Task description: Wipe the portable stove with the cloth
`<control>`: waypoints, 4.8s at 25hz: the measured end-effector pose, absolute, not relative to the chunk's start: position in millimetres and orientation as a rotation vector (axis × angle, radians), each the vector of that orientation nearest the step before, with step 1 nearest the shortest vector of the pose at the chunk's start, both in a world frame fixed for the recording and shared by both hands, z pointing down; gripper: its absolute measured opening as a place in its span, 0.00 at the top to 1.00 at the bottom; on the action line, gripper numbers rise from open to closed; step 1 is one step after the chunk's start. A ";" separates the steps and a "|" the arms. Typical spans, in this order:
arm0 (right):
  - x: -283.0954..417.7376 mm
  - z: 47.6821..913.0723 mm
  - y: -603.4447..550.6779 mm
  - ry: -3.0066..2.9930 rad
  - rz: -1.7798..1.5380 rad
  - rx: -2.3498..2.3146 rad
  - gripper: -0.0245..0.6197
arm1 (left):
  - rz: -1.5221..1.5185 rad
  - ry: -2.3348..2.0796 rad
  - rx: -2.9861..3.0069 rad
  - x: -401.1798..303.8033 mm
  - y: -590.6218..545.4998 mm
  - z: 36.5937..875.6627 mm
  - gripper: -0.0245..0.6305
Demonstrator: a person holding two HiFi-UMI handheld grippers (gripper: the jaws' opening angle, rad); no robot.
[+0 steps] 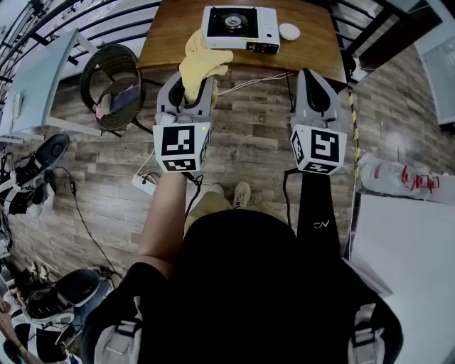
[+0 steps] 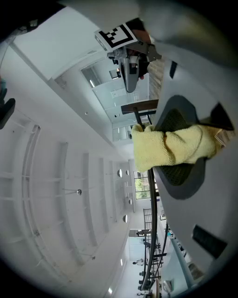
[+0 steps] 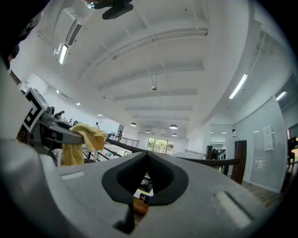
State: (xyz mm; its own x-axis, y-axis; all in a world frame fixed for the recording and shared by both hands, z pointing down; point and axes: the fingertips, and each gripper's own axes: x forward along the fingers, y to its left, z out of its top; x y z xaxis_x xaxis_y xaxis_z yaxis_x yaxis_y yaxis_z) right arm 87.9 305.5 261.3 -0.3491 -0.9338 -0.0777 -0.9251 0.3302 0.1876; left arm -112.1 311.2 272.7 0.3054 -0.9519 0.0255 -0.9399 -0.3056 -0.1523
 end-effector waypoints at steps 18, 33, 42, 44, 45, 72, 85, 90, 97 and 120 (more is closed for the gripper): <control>92.8 272.7 305.3 -2.574 -0.208 1.673 0.96 | -0.200 1.789 -2.438 -97.6 315.1 270.4 0.75; 79.0 285.6 218.9 -2.570 -0.188 1.645 0.96 | -0.191 1.802 -2.478 -114.7 226.8 279.9 0.75; 59.8 280.2 104.0 -2.533 -0.172 1.690 0.96 | -0.171 1.743 -2.501 -131.1 110.5 271.2 0.75; 54.3 279.8 82.4 -2.521 -0.158 1.702 0.96 | -0.177 1.730 -2.506 -136.3 89.2 269.2 0.75; 51.7 278.7 72.8 -2.518 -0.153 1.708 0.96 | -0.180 1.724 -2.507 -139.0 79.2 267.8 0.75; 56.7 307.1 -86.2 -2.421 -0.071 1.815 0.96 | -0.184 1.570 -2.642 -129.2 -93.0 291.0 0.75; 134.9 321.6 -209.6 -2.483 -0.022 1.758 0.96 | -0.314 1.538 -2.659 -36.1 -194.2 316.4 0.75; 154.6 333.6 -244.7 -2.509 0.000 1.716 0.96 | -0.428 1.455 -2.692 8.6 -227.0 339.8 0.75; 178.1 351.9 -262.3 -2.495 0.062 1.730 0.96 | -0.747 1.227 -2.767 62.7 -246.3 401.4 0.75; 202.2 376.3 -250.5 -2.446 0.113 1.730 0.96 | -1.696 0.770 -2.622 98.7 -224.6 554.0 0.76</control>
State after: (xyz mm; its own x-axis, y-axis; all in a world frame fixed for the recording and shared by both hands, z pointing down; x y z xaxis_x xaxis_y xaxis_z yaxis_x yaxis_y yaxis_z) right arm 202.2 -250.5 376.3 -0.3272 -0.9313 0.1602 -0.9421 0.3347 0.0215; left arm 98.7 -224.6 554.0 0.3300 -0.3502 0.8766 -0.4294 -0.8827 -0.1910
